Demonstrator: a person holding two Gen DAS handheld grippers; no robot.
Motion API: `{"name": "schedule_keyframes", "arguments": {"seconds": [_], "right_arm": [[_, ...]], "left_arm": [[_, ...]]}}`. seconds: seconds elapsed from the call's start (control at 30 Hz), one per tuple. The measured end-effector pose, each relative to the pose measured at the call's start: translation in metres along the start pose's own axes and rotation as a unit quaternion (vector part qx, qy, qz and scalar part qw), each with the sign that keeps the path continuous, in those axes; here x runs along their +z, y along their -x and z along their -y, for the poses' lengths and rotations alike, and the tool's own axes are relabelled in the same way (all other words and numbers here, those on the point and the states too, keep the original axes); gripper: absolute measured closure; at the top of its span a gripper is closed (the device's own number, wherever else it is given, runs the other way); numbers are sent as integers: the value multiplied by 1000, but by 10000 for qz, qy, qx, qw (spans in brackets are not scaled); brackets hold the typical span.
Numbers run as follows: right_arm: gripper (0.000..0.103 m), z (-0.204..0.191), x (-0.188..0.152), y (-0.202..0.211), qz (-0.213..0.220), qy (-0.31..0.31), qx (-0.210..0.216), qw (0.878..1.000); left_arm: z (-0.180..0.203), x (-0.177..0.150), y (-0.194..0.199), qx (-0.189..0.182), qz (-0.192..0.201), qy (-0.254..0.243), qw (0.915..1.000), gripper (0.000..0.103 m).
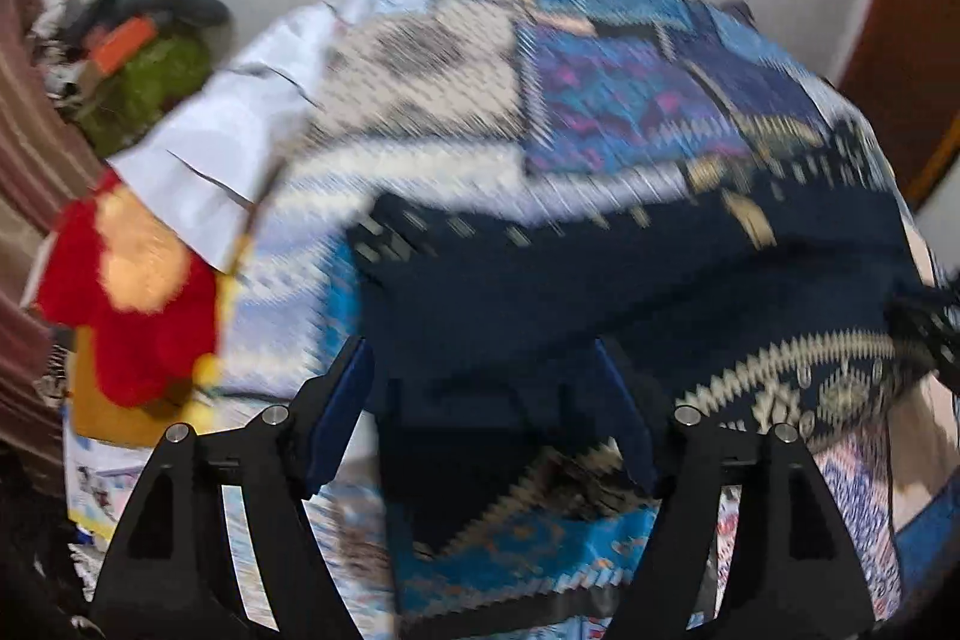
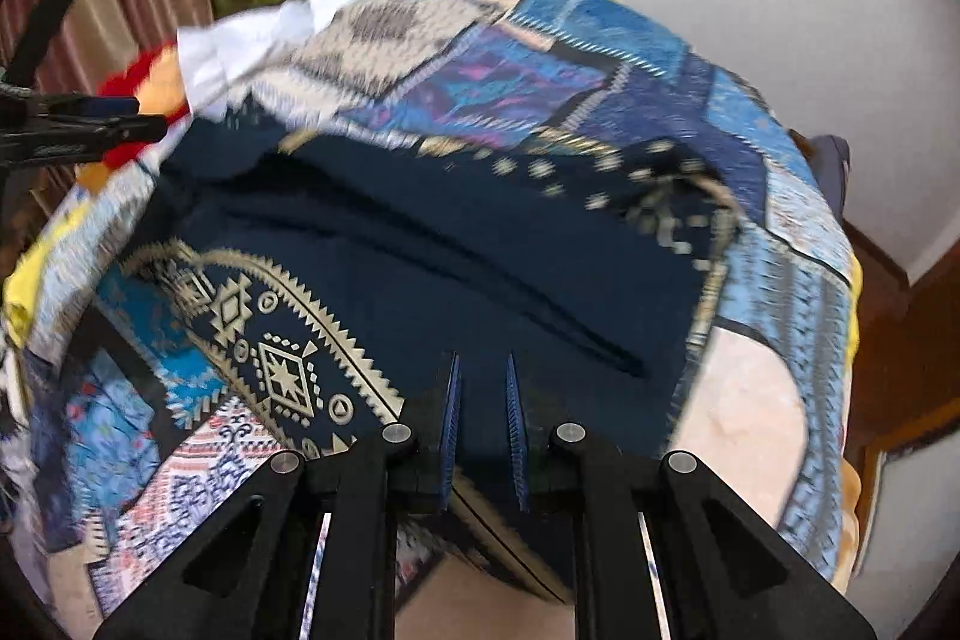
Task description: Fold large clothes
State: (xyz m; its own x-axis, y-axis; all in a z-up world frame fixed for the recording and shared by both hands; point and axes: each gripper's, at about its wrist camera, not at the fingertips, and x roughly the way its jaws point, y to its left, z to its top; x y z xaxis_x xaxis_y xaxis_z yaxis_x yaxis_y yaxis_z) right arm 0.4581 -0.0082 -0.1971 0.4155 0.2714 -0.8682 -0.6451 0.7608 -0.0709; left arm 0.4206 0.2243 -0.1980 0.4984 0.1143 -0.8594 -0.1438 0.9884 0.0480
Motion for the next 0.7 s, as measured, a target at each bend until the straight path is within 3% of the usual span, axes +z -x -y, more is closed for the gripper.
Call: {"name": "schedule_keyframes", "arguments": {"seconds": [0.1,0.17,0.3,0.4,0.5,0.6,0.7], "right_arm": [[93,-9,7,-30,-201,70,-112,9997],[93,-7,14,-41,-195,26,-106,9998],[93,7,40,-57,-217,-156,95,9996],[93,18,61,-65,-264,-161,181,9994],[93,33,86,-62,-101,-325,-40,9994],[93,54,105,-45,251,-858,-209,9958],[93,65,111,-21,708,-1146,-752,9880]], "left_arm": [[27,-17,-34,-101,-308,-284,9991,23],[43,-18,-63,187,-501,-522,9972,23],[42,7,-85,298,-472,-286,9980,23],[30,40,-87,521,-292,-136,9981,23],[8,72,-84,871,-130,74,9961,23],[-20,94,-68,1200,119,536,9913,23],[-31,96,-43,1131,356,677,9906,23]]}}
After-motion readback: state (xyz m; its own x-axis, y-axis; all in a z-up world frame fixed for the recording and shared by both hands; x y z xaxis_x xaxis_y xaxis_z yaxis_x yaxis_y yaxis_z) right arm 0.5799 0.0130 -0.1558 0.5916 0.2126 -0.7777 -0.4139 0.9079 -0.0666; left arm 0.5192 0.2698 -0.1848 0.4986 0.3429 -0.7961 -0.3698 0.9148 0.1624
